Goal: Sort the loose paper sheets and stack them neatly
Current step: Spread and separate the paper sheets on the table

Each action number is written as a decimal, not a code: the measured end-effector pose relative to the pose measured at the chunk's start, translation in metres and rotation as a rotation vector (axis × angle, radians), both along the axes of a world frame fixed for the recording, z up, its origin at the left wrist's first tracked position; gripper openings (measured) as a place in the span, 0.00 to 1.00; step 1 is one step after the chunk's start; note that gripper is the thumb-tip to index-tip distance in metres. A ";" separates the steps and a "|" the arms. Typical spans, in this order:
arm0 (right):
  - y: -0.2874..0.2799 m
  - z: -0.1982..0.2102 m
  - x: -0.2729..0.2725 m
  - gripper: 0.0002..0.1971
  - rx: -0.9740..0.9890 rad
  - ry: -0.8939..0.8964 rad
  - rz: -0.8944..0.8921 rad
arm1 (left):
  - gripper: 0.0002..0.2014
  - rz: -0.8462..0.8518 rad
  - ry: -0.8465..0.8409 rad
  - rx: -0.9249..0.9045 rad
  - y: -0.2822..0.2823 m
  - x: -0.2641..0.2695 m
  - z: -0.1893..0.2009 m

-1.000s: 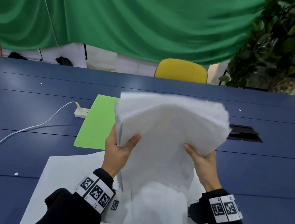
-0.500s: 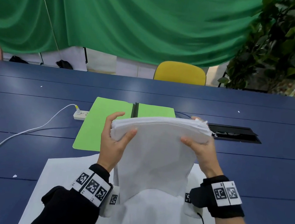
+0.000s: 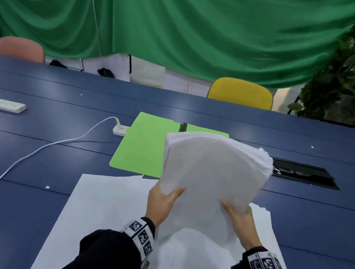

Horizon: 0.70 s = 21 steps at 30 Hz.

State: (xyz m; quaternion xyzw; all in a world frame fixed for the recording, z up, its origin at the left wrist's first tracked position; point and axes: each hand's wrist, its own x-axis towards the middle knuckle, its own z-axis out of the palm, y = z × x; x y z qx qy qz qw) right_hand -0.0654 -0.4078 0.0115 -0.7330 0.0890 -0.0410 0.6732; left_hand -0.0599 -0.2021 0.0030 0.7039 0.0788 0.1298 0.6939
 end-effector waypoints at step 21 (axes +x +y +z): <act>0.153 -0.088 0.011 0.22 -0.292 0.581 0.350 | 0.27 -0.106 0.897 0.760 0.179 -0.021 -0.054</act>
